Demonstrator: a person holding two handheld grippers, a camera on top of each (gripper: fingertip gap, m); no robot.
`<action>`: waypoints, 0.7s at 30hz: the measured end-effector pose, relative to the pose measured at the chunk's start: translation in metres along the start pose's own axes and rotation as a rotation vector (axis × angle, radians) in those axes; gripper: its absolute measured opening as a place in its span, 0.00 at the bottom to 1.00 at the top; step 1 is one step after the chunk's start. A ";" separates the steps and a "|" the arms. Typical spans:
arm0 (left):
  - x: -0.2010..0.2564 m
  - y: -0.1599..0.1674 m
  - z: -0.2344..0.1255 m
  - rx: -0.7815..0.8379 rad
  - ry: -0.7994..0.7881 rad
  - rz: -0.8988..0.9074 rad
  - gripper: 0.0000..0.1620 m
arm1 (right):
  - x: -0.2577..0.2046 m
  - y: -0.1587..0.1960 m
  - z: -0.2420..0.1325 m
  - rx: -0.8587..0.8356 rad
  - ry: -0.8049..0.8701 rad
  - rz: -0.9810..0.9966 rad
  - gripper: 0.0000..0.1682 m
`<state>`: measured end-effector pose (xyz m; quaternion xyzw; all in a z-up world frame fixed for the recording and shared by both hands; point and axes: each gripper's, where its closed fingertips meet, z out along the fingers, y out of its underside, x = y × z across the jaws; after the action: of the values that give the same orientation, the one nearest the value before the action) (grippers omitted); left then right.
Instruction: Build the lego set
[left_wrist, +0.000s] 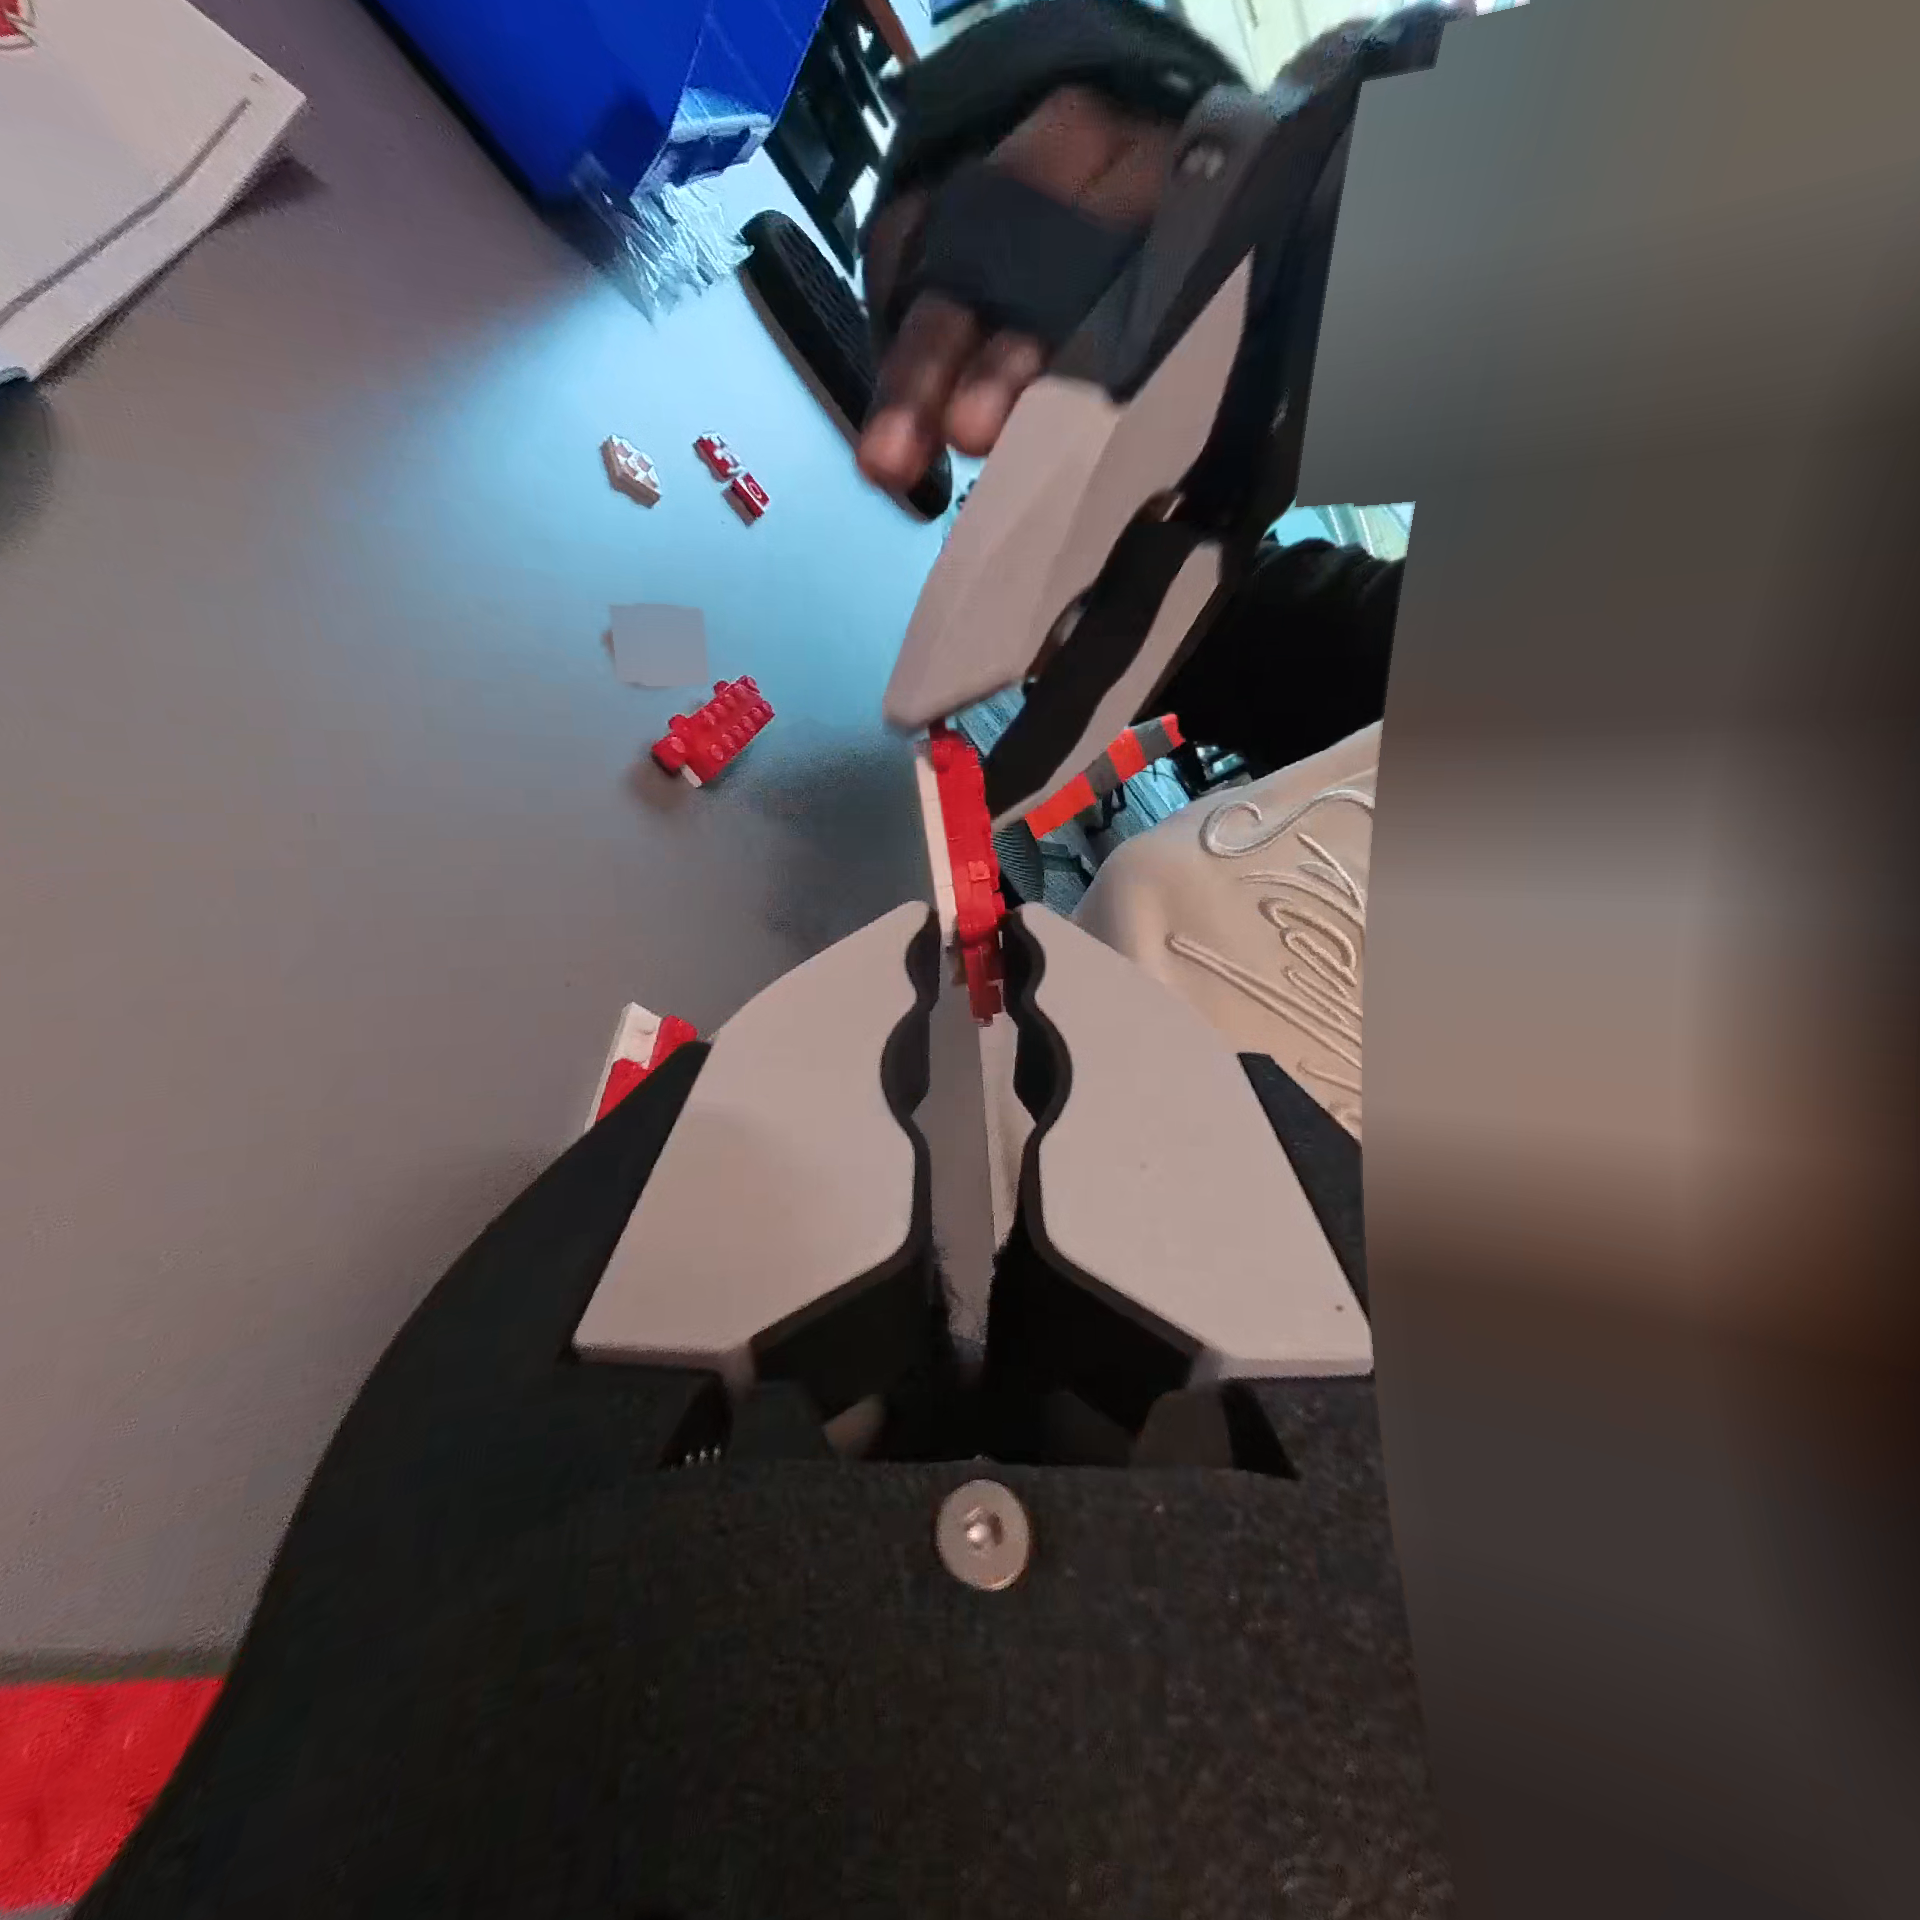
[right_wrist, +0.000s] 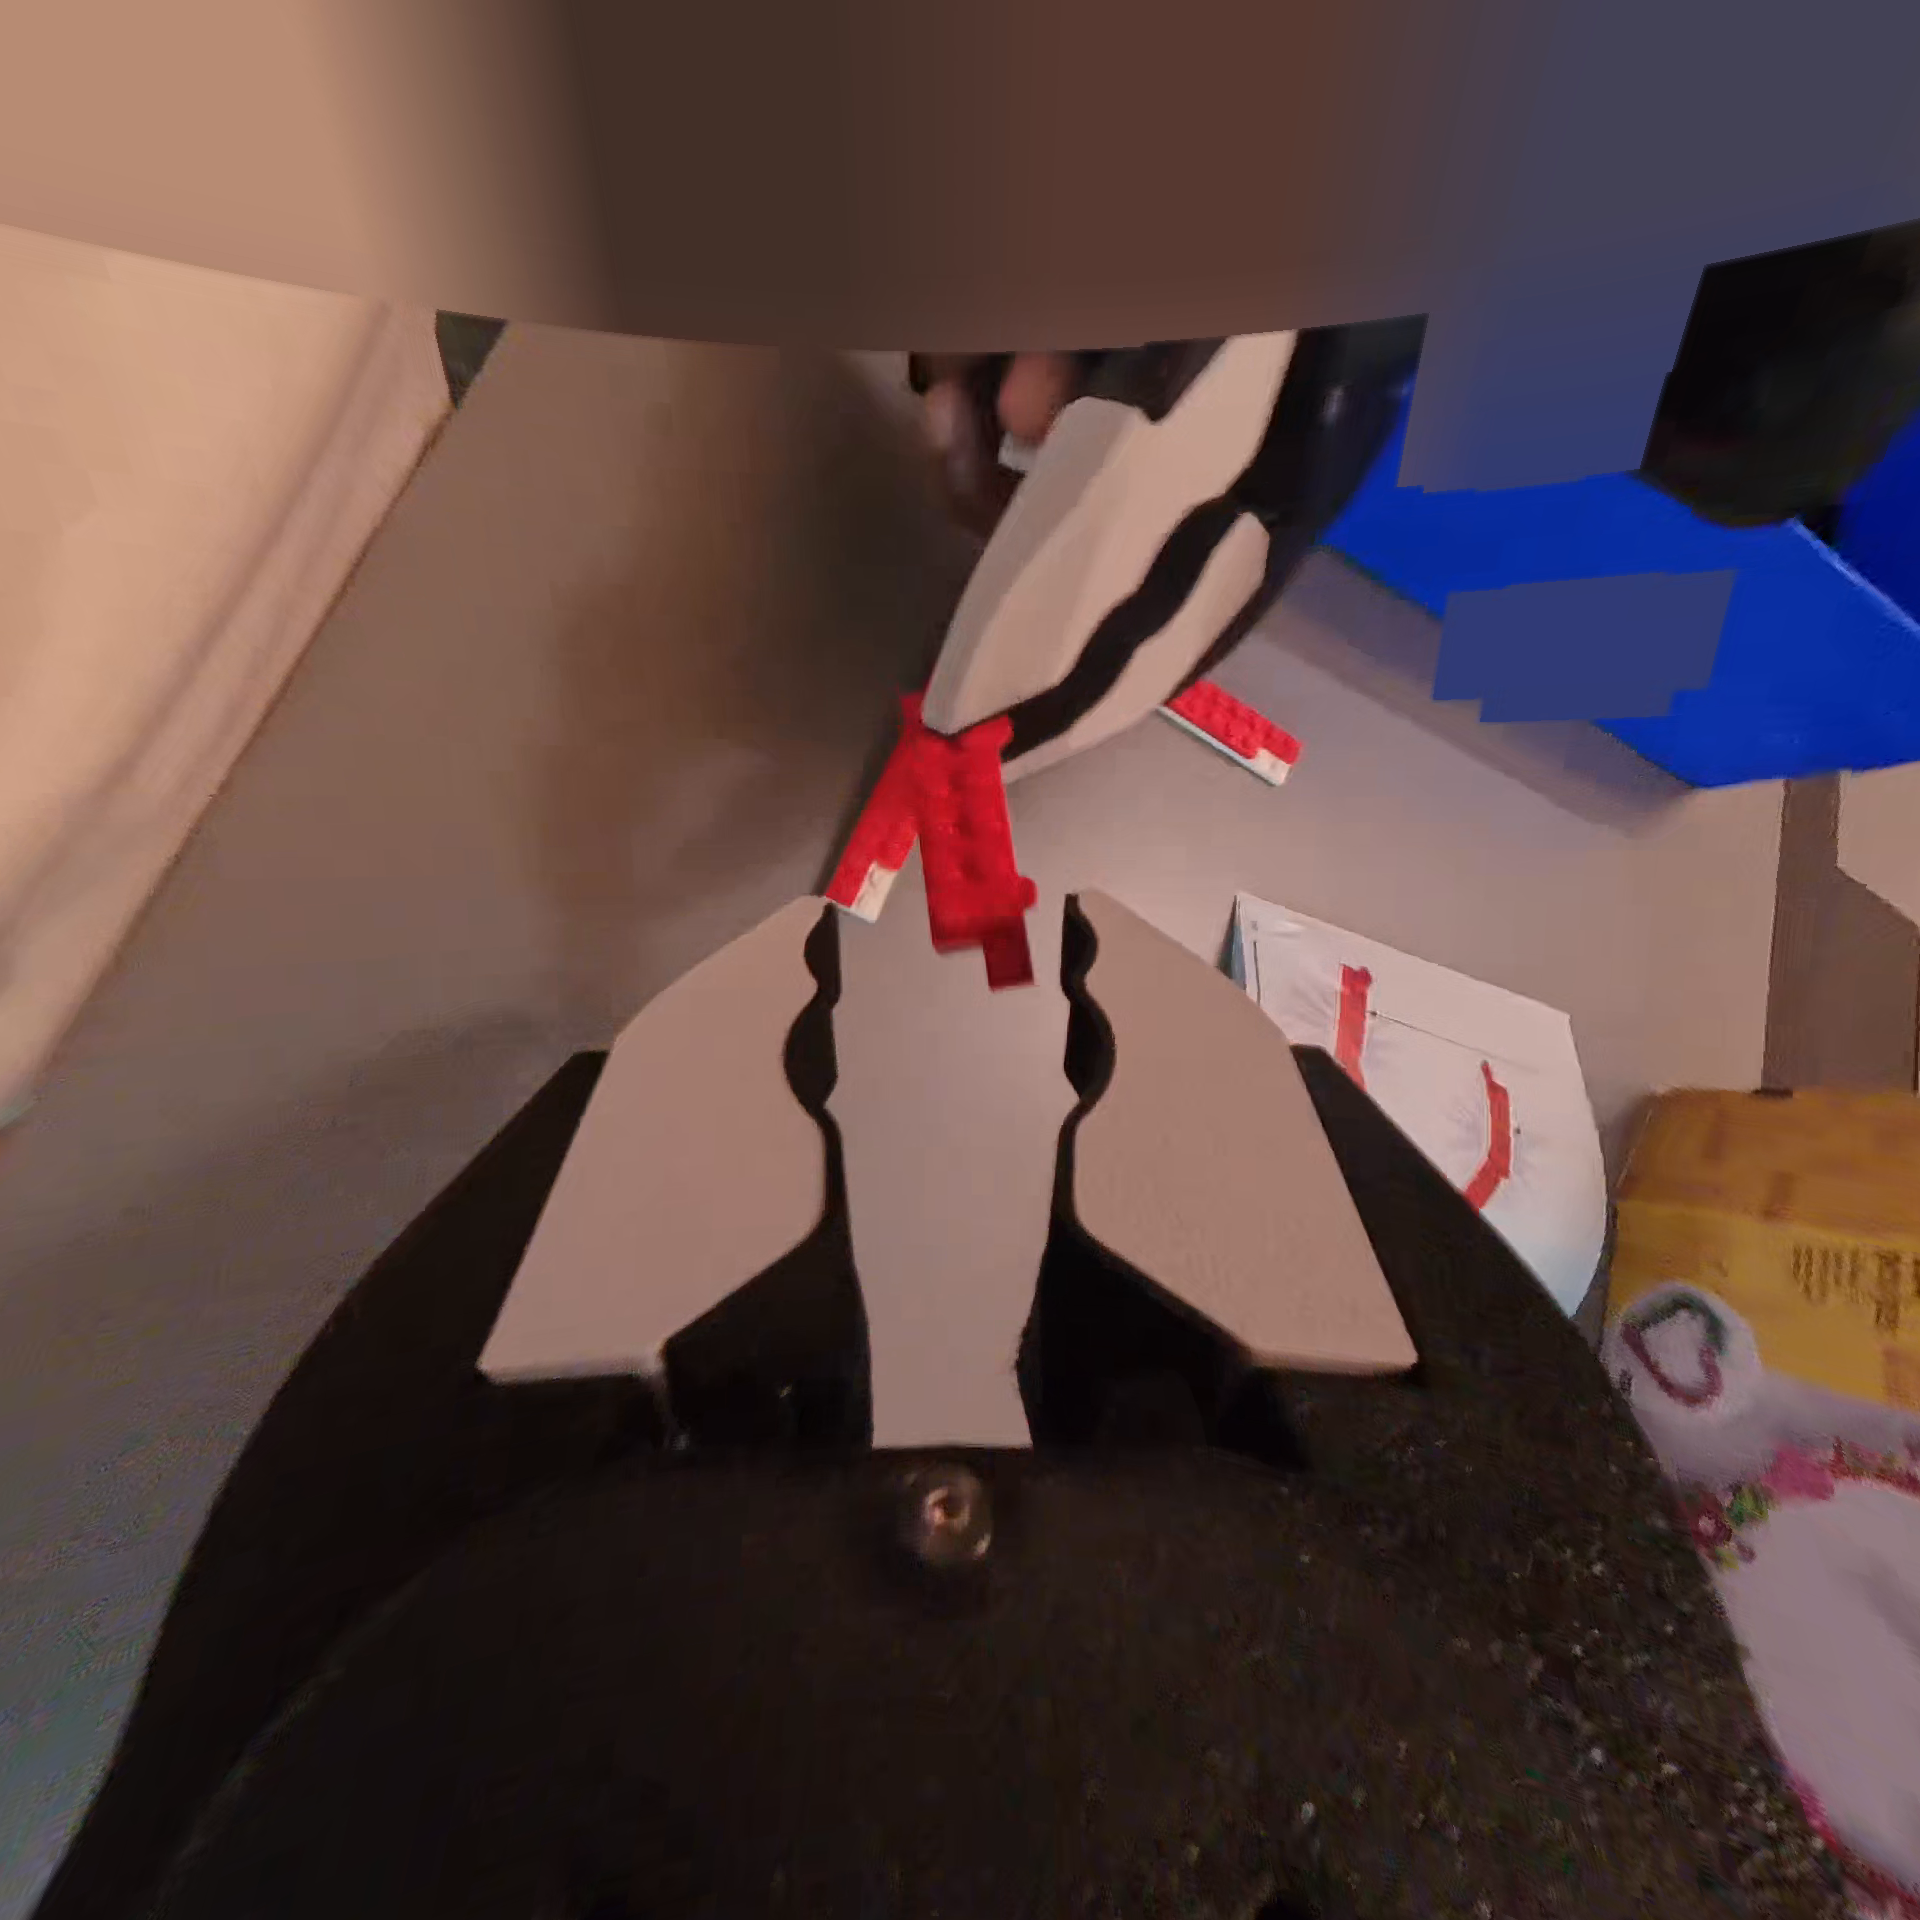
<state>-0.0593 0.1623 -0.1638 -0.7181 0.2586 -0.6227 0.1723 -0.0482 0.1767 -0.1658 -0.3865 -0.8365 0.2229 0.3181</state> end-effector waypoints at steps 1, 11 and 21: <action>0.001 -0.001 0.001 0.001 0.007 0.000 0.07 | 0.001 0.001 0.007 -0.003 0.013 -0.021 0.20; -0.028 0.005 -0.033 -0.033 -0.395 0.361 0.15 | -0.007 0.040 0.020 0.001 0.105 0.577 0.12; -0.054 0.039 -0.023 -0.187 -0.656 0.605 0.14 | -0.026 0.046 0.051 0.013 -0.042 0.787 0.12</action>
<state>-0.0929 0.1642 -0.2261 -0.7820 0.4436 -0.2580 0.3536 -0.0478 0.1777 -0.2391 -0.6711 -0.6291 0.3411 0.1935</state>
